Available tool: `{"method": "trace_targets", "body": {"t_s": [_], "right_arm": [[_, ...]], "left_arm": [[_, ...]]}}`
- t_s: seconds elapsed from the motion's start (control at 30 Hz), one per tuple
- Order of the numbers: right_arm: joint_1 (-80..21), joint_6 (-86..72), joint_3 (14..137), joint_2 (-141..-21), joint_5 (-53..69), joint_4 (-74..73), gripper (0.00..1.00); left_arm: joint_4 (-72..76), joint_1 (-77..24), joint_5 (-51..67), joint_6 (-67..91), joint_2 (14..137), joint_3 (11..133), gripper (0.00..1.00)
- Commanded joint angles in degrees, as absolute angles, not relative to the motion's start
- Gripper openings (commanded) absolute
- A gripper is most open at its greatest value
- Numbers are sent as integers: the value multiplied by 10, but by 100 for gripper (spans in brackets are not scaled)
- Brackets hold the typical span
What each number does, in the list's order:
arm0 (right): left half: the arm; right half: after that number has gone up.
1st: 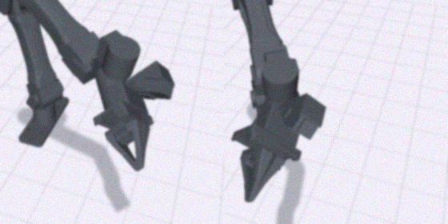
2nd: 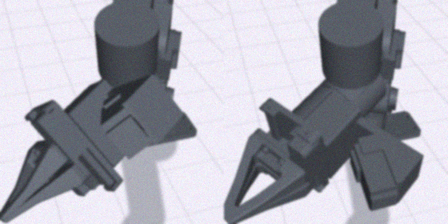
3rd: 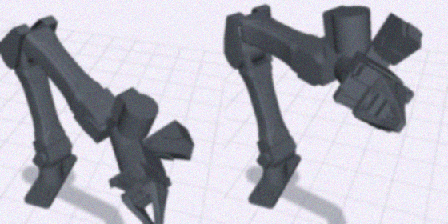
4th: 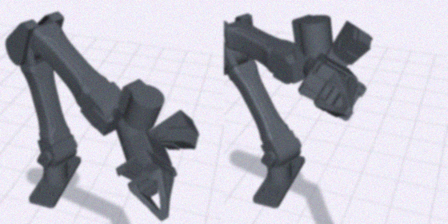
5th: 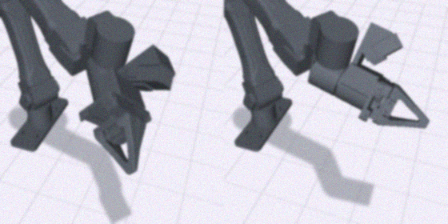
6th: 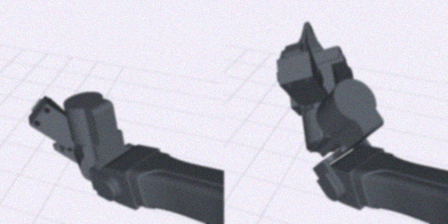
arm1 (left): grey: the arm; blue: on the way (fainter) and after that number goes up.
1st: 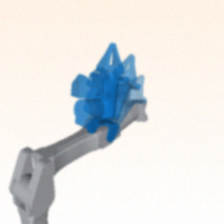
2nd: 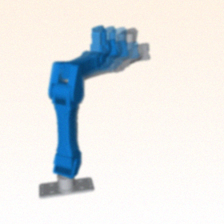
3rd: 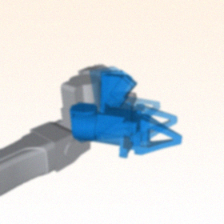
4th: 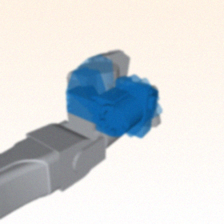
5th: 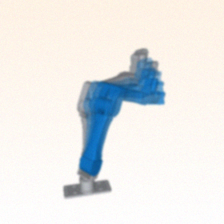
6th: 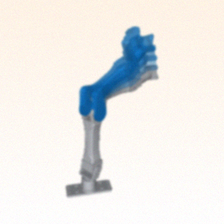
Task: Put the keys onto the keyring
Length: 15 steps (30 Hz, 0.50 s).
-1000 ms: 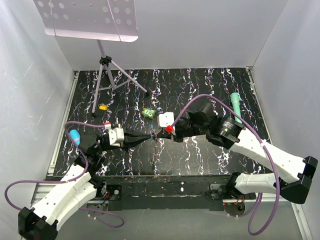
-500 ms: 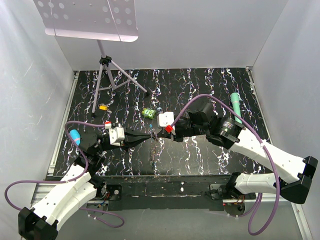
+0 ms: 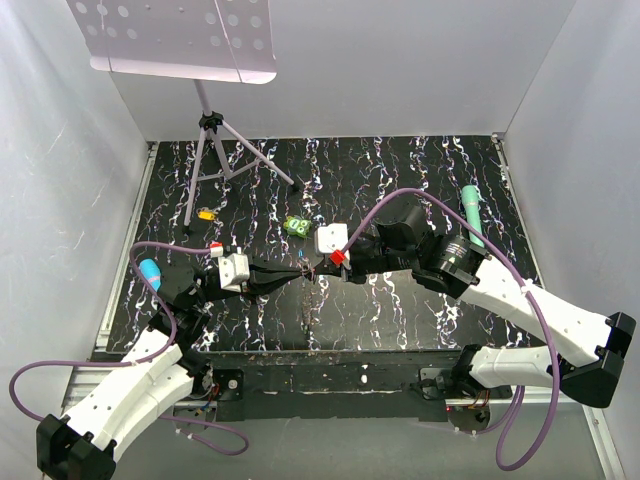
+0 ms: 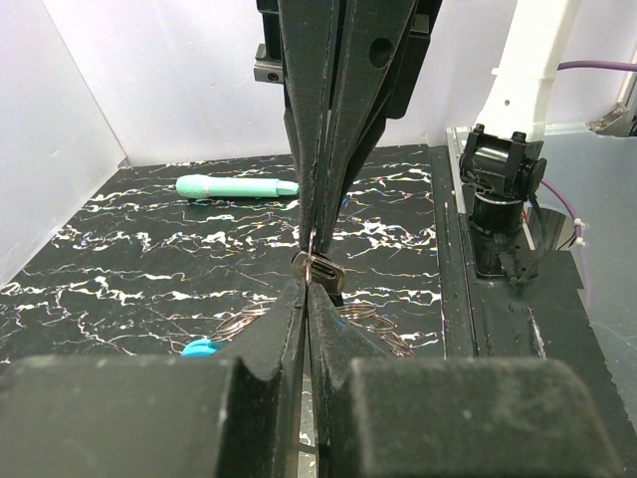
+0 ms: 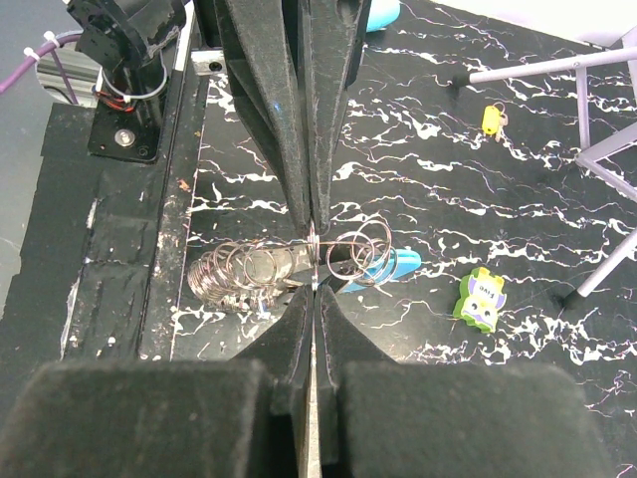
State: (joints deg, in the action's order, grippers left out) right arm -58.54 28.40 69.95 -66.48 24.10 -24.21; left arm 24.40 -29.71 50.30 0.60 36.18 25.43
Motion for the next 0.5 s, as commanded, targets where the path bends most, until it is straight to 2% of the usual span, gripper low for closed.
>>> {"method": "trace_targets", "body": {"t_s": [0.0,0.47], "right_arm": [[-588,273,705,-658,236,-217,1],[-588,270,704,-664,229,-209,1]], "left_arm": [[263,-294,497,3,356,258,0],[270,-294,502,4,358,257,0]]}}
